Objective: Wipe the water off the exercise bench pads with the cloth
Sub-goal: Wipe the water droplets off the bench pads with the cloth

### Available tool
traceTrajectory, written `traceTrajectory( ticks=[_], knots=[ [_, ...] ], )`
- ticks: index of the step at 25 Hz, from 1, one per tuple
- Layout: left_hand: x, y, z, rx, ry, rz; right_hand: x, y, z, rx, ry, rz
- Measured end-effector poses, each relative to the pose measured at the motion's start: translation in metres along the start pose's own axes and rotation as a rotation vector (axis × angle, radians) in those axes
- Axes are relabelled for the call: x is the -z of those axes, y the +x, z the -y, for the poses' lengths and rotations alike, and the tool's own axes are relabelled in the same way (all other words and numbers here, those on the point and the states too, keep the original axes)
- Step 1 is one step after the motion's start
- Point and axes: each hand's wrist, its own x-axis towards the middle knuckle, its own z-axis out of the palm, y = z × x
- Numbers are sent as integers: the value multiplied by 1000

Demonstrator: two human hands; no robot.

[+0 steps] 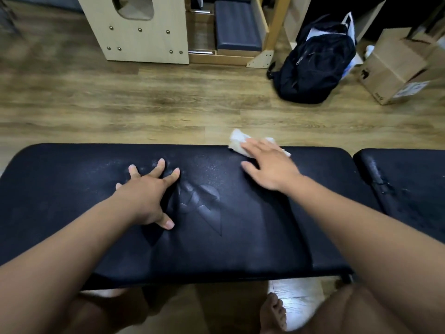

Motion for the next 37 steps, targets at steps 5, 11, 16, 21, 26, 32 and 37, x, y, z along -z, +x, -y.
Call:
traceTrajectory(
  ticks=[5,11,16,21,26,32,37],
  knots=[
    [0,4,3,-28,-8,-23,21,-48,-122,-382,32,-136],
    [-1,-2,9,-67,57,-161,16,-3,-38,-430,87,-166],
    [-39,-40,76,-207,-316,-674,-10,53,125,-133,134,-90],
    [-99,-55,196,56,-329,-1057,-28,93,258,129,154,-4],
    [-118,-51,202,72,-315,-1107,-35,139,335,168,172,122],
    [-118,-47,200,6,-237,-1152,-41,174,430,511,34,136],
    [-118,-46,202,24,-284,-1161,-48,184,434,637,-87,47]
  ],
)
